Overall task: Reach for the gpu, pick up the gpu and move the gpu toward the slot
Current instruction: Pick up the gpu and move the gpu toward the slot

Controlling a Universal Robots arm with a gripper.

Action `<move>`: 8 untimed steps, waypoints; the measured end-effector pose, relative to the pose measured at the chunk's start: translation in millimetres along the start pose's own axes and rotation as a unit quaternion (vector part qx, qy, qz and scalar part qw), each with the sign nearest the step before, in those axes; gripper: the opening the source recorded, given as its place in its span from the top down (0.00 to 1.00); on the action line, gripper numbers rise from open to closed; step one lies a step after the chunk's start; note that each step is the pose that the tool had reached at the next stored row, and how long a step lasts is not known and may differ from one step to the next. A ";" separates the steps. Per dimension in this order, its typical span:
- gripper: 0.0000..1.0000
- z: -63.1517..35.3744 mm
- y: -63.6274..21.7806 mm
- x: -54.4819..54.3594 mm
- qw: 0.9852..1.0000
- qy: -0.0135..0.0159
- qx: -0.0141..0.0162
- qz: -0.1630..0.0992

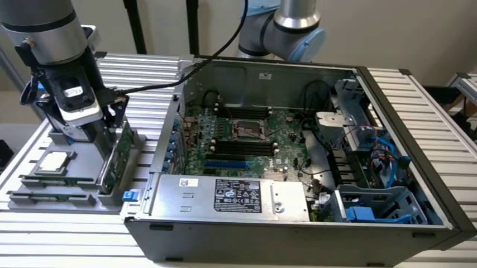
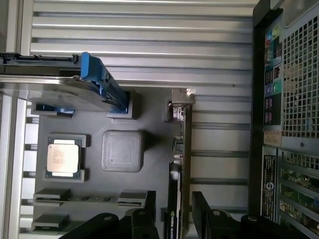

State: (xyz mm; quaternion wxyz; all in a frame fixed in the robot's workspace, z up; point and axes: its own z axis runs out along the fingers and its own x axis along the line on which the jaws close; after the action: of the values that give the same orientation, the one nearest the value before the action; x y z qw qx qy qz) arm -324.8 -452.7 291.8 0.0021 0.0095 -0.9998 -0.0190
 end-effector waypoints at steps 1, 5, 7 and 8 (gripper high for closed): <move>0.58 1.8 -0.5 0.0 1.000 0.000 0.000 0.000; 0.58 8.8 -2.6 0.0 1.000 -0.002 0.000 0.000; 0.58 12.5 -3.7 0.0 1.000 -0.003 0.000 0.000; 0.58 14.4 -4.3 -0.1 1.000 -0.003 0.000 0.000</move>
State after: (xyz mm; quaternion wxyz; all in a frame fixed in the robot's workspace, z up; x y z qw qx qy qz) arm -324.7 -456.4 277.3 -0.0008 0.0096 -0.9998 -0.0188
